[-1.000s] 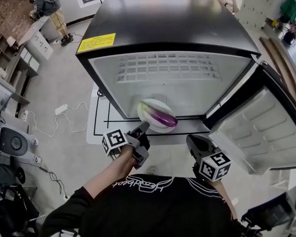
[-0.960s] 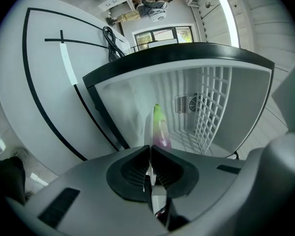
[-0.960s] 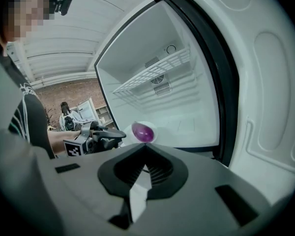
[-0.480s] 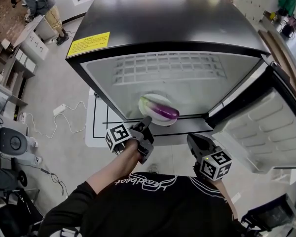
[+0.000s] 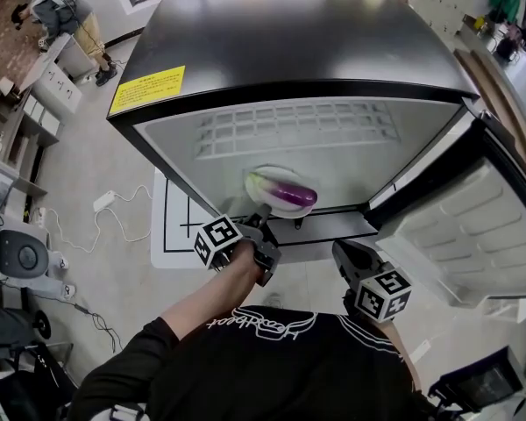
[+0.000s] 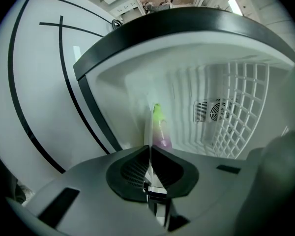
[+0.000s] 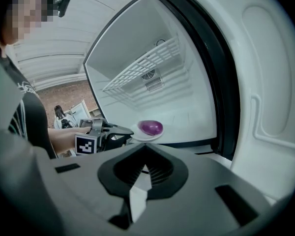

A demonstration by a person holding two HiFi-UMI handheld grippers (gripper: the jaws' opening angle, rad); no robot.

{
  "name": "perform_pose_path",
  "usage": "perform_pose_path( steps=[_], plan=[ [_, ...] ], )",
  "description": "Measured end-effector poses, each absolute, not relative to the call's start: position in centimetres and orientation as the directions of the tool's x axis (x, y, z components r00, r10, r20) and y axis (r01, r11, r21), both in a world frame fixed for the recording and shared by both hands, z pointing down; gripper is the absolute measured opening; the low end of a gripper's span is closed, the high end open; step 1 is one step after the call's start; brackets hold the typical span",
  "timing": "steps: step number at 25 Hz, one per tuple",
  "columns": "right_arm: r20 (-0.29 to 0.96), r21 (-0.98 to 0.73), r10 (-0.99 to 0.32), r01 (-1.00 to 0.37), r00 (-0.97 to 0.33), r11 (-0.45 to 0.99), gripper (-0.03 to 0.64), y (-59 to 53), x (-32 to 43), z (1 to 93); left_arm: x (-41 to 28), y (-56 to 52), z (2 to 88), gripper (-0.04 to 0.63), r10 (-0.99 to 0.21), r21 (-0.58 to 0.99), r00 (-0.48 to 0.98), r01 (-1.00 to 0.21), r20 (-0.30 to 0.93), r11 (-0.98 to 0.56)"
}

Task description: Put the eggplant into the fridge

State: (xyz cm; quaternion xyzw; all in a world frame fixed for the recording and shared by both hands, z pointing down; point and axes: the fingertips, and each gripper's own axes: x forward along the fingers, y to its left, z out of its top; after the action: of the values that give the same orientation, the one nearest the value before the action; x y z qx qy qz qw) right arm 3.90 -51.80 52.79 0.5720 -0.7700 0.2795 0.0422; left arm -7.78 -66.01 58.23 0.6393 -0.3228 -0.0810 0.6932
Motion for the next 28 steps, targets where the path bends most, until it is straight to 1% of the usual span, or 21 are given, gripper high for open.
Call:
perform_pose_path(
  steps=[5, 17, 22, 28],
  plan=[
    [0.383, -0.386, -0.860, -0.904, -0.338, 0.184, 0.006, -51.8, 4.0, 53.0, -6.5, -66.8, 58.2, 0.020, -0.522, 0.929, 0.771, -0.335, 0.365, 0.155],
    [0.387, -0.400, -0.876, -0.908, -0.289, 0.123, 0.006, -51.1, 5.2, 53.5, -4.0, -69.4, 58.8, 0.020, -0.528, 0.914, 0.748, -0.357, 0.403, 0.192],
    [0.391, -0.413, -0.875, -0.904, -0.284, 0.109, 0.006, -51.1, 5.3, 54.1, -3.2, -70.7, 59.1, 0.020, -0.526, 0.907, 0.741, -0.380, 0.417, 0.182],
    [0.384, -0.427, -0.881, -0.899, -0.278, 0.098, 0.006, -51.4, 5.4, 54.4, -2.1, -71.6, 58.9, 0.020, -0.496, 0.911, 0.766, -0.368, 0.409, 0.185]
  ],
)
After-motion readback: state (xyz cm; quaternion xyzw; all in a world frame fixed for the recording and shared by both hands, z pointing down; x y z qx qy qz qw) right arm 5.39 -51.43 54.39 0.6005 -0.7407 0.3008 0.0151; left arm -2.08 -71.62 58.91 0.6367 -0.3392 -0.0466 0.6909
